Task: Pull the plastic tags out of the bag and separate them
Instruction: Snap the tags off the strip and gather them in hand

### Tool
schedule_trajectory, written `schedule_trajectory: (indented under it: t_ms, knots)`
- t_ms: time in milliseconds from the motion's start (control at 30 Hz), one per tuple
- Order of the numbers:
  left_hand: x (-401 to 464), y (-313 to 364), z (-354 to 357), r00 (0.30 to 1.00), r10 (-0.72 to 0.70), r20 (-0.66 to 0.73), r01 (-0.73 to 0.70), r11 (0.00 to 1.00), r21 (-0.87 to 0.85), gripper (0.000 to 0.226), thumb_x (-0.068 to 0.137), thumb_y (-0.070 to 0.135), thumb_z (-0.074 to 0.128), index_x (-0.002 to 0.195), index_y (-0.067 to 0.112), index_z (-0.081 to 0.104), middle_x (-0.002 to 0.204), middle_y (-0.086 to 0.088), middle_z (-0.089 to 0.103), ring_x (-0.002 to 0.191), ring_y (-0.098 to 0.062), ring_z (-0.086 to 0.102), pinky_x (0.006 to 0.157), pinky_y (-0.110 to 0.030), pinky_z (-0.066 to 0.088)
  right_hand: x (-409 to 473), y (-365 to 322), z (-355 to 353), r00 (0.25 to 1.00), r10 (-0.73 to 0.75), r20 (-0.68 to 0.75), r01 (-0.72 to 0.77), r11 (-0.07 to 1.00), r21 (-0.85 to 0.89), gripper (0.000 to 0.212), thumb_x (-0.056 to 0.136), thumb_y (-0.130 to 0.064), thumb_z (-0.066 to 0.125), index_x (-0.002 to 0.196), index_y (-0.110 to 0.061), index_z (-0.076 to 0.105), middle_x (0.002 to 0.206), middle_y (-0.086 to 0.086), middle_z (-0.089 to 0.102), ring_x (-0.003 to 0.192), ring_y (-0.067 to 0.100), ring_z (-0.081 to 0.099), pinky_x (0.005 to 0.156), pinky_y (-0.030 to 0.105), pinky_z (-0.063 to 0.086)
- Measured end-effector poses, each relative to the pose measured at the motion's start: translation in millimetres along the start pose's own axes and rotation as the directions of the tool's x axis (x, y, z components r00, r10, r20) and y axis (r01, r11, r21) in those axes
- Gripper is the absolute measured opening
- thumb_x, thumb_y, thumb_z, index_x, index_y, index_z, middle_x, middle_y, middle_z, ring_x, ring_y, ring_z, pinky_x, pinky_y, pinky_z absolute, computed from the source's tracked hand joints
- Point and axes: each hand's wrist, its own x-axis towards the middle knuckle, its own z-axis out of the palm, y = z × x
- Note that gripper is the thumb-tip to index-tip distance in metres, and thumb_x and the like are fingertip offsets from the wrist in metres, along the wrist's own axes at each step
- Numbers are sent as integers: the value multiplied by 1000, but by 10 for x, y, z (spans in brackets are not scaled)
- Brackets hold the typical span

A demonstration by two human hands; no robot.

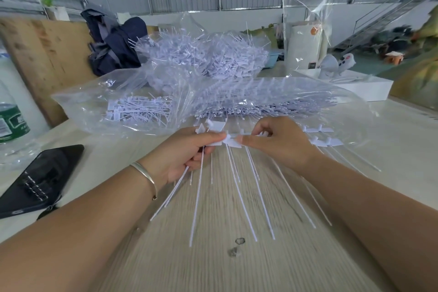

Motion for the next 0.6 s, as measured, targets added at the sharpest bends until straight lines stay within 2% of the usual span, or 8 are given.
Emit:
schedule_trajectory:
  t_ms: [100,267,367,400,467,500,533,600]
  knots:
    - [7,-16,7,999,31,-42,-28,997,66,17,82,26,75,69,26,64,53,7,41,41,-7,27,37,-16,21,6,2,4,1000,10,-11,-10,1000,-23,39,65,-58,75,71,-22,64,59,-12,48,58,5,47,56,24,33]
    - [19,-52,2,993,103,-55,-96,988,119,26,77,21,80,58,26,63,49,9,41,41,-7,32,38,-14,26,-14,-16,13,999,40,25,-38,994,-100,33,67,-55,73,71,-24,62,58,-10,51,56,7,49,54,23,32]
    - [52,-72,18,959,256,-118,-205,920,333,26,76,18,79,54,25,65,50,15,54,44,0,45,44,-11,32,-35,-25,18,999,24,34,-20,991,-130,32,71,-55,71,71,-24,61,60,-10,52,60,9,51,59,25,33]
    - [63,-86,21,947,295,-130,-221,887,406,23,74,16,79,57,24,66,52,15,57,47,2,47,47,-11,33,-37,-31,16,999,26,32,-22,992,-127,31,72,-54,70,70,-24,61,60,-10,52,61,9,51,60,26,33]
    - [72,-115,34,933,340,-120,-222,802,554,12,72,18,78,71,13,68,61,10,56,54,-4,46,53,-19,33,-34,-40,7,999,36,11,-34,993,-116,29,73,-50,69,70,-22,62,60,-10,53,62,9,51,59,25,33]
    - [75,-134,47,930,352,-108,-221,769,600,18,73,21,78,77,7,66,65,4,55,57,-7,45,55,-24,32,-31,-45,-2,999,39,-3,-39,993,-111,28,74,-49,69,69,-22,62,60,-10,54,62,9,51,58,25,33]
    - [80,-150,58,928,355,-114,-218,764,607,23,74,22,77,81,4,65,67,1,54,59,-9,45,57,-26,32,-31,-52,-14,999,40,-15,-41,994,-105,27,75,-47,69,69,-21,63,61,-10,54,61,9,51,57,25,34]
    - [74,-130,78,920,350,-176,-212,823,527,26,72,21,79,80,2,64,68,0,54,60,-9,46,57,-26,33,-32,-67,-41,999,34,-24,-36,996,-86,24,76,-42,68,68,-20,63,59,-9,52,60,9,50,57,25,34]
